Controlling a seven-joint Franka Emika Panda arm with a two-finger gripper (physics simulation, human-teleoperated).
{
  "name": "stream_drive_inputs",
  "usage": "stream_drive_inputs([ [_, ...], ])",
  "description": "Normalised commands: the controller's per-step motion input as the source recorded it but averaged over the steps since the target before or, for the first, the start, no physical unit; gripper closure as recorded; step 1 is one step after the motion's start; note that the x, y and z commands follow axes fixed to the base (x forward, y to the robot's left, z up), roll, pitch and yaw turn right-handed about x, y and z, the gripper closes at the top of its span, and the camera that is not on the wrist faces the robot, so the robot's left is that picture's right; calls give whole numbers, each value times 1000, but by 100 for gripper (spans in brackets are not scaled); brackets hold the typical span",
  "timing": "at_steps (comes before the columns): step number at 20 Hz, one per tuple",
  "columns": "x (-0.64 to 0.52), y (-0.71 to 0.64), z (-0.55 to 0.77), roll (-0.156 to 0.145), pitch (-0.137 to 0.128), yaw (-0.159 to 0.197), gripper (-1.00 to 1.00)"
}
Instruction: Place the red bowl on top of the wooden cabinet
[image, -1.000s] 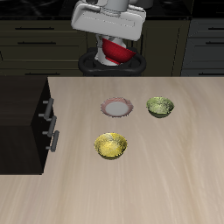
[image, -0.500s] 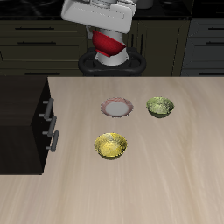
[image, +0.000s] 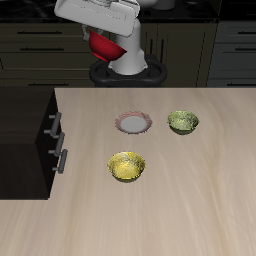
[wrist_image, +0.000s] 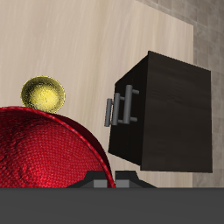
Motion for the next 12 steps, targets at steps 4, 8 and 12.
stream_drive_inputs([
  [4,-104,-182,-38,3,12,24,100],
  [8,-93,-187,4,-41,-8,-4,100],
  [12,-80,-185,85,-47,-18,3,100],
])
